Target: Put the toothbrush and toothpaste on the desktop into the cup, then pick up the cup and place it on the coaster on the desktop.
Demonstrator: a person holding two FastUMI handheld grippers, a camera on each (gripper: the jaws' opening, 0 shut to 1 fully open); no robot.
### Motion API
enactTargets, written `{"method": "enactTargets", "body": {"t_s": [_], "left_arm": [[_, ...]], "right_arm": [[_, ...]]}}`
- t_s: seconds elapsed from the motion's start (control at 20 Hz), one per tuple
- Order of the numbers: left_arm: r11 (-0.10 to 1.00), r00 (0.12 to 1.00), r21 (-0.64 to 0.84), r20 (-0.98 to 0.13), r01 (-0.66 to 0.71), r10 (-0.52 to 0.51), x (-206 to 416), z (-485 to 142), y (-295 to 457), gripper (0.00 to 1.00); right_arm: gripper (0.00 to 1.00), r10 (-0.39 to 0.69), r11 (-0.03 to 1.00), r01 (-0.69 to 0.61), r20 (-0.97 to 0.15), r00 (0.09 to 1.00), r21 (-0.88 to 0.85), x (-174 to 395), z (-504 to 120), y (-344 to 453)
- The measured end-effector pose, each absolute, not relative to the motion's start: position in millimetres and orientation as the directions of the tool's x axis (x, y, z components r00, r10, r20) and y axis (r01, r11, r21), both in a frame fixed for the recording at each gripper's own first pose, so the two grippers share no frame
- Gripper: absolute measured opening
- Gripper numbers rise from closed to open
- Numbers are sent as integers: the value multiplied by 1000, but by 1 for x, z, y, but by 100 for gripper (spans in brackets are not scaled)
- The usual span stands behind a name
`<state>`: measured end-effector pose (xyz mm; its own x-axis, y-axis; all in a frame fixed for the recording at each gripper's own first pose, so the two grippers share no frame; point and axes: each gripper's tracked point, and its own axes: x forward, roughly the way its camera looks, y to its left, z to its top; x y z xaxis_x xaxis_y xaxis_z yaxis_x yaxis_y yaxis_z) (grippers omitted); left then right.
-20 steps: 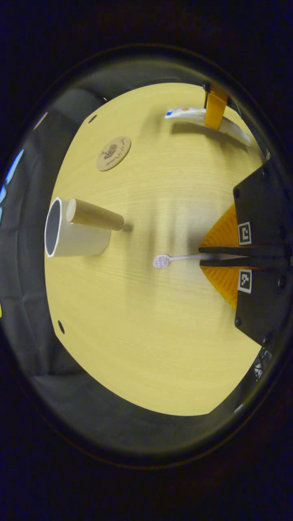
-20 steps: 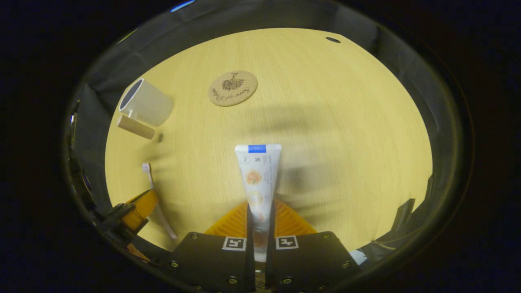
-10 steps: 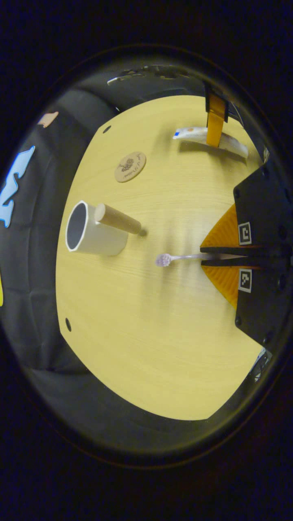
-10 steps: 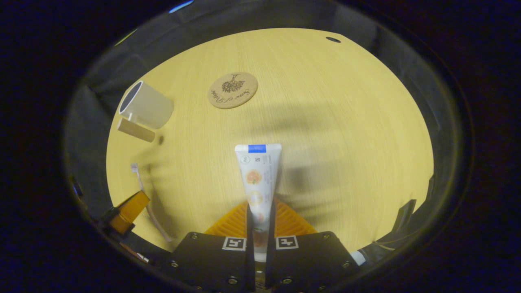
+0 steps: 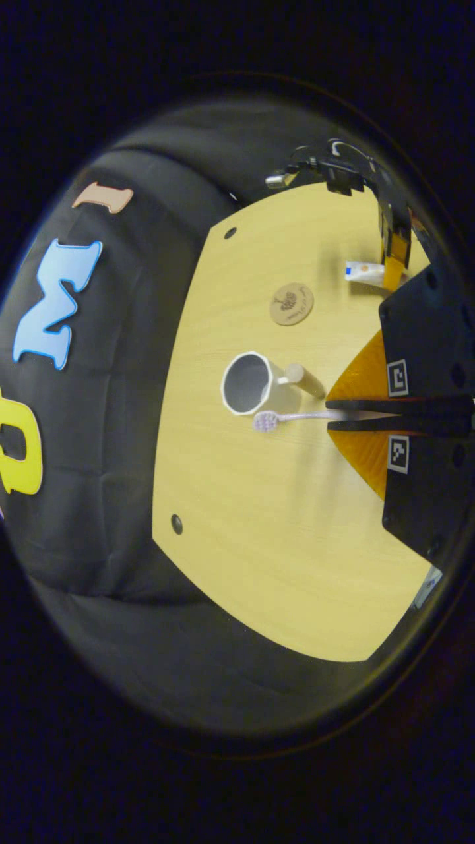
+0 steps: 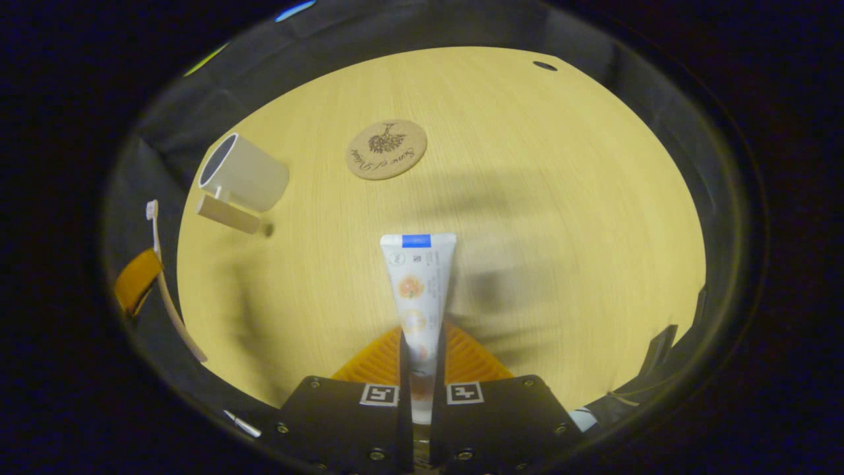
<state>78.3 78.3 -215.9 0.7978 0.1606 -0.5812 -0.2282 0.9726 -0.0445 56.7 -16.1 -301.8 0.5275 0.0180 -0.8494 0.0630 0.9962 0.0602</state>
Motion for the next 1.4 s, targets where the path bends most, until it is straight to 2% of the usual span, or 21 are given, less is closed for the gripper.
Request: {"method": "enactTargets", "body": {"t_s": [0.3, 0.6, 1.0, 1.25, 1.3, 1.35, 1.4], "left_arm": [[981, 863, -56, -487, -186, 136, 132, -138, 87, 7], [990, 901, -47, -421, -132, 101, 190, -112, 85, 7], [995, 911, -41, -407, -88, 64, 258, -149, 83, 7], [1000, 900, 2, -436, -31, 29, 273, -185, 80, 7], [1000, 896, 7, -444, -20, 21, 272, -192, 79, 13], [1000, 891, 11, -455, -7, 11, 272, -199, 77, 7], [1000, 888, 14, -460, 3, 4, 272, -205, 76, 7]], "right_arm": [[12, 24, 994, 76, -846, 533, 76, 62, -299, -17], [12, 29, 991, 92, -840, 541, 93, 68, -296, -21], [12, 37, 985, 117, -816, 577, 128, 77, -279, -28], [12, 64, 973, 131, -772, 633, 188, 87, -249, -25], [12, 72, 970, 131, -757, 650, 204, 92, -240, -22], [12, 80, 967, 126, -740, 667, 219, 97, -231, -19], [12, 90, 965, 120, -724, 684, 232, 101, -220, -16]]}}
